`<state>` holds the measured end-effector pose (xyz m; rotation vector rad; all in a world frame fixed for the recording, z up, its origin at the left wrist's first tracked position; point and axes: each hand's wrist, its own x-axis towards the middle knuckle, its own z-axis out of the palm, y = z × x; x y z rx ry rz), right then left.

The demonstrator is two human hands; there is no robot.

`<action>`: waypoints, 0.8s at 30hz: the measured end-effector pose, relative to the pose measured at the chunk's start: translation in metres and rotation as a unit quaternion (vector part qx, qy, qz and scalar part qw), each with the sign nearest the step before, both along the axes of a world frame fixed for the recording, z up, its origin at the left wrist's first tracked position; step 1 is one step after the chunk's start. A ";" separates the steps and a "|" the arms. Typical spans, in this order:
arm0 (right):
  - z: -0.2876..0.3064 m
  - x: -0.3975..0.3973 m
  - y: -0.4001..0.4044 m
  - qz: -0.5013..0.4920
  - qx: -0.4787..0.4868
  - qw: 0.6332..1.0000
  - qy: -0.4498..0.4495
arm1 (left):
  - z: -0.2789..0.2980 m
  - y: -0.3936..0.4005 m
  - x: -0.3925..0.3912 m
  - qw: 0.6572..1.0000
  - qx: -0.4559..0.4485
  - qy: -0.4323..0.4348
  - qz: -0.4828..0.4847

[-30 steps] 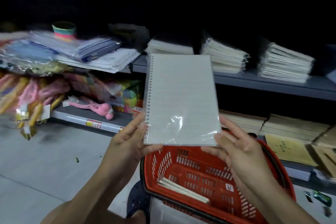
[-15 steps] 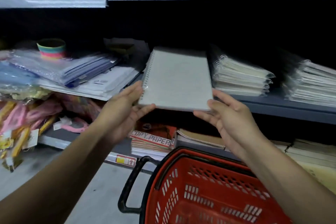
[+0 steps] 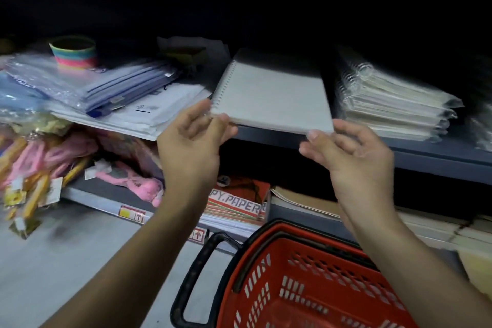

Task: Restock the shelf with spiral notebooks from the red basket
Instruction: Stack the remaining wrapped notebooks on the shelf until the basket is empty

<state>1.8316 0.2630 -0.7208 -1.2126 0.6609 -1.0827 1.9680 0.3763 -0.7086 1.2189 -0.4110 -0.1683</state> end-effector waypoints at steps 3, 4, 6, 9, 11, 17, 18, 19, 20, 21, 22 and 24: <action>0.002 0.012 -0.011 -0.031 -0.002 1.000 -0.003 | 0.002 -0.016 0.017 1.000 0.019 -0.012 0.004; 0.004 0.019 -0.016 -0.040 0.001 0.999 -0.002 | 0.005 -0.025 0.024 0.999 0.030 -0.011 0.000; 0.006 0.036 -0.027 -0.056 0.007 0.998 0.006 | 0.012 -0.045 0.039 0.998 0.060 -0.014 0.001; 0.011 0.057 -0.046 -0.070 0.016 0.997 0.029 | 0.020 -0.070 0.061 0.996 0.086 -0.008 0.009; 0.013 0.066 -0.056 -0.071 0.014 0.996 0.044 | 0.019 -0.080 0.072 0.995 0.096 -0.010 0.008; 0.012 0.072 -0.070 -0.060 0.016 0.996 0.064 | 0.014 -0.086 0.081 0.995 0.101 -0.020 0.001; 0.013 0.070 -0.069 -0.051 0.016 0.996 0.065 | 0.014 -0.084 0.079 0.995 0.097 -0.020 0.000; 0.014 0.068 -0.068 -0.043 0.016 0.997 0.065 | 0.014 -0.081 0.075 0.996 0.092 -0.020 -0.001; 0.016 0.063 -0.066 -0.035 0.012 0.997 0.068 | 0.015 -0.078 0.069 0.996 0.086 -0.024 -0.003; 0.019 0.058 -0.063 -0.029 0.003 0.997 0.075 | 0.016 -0.072 0.062 0.996 0.085 -0.031 -0.005; 0.021 0.050 -0.059 -0.026 -0.008 0.996 0.087 | 0.016 -0.066 0.054 0.995 0.089 -0.040 -0.011; 0.026 0.030 -0.051 -0.021 -0.034 0.993 0.112 | 0.016 -0.053 0.035 0.993 0.104 -0.049 -0.029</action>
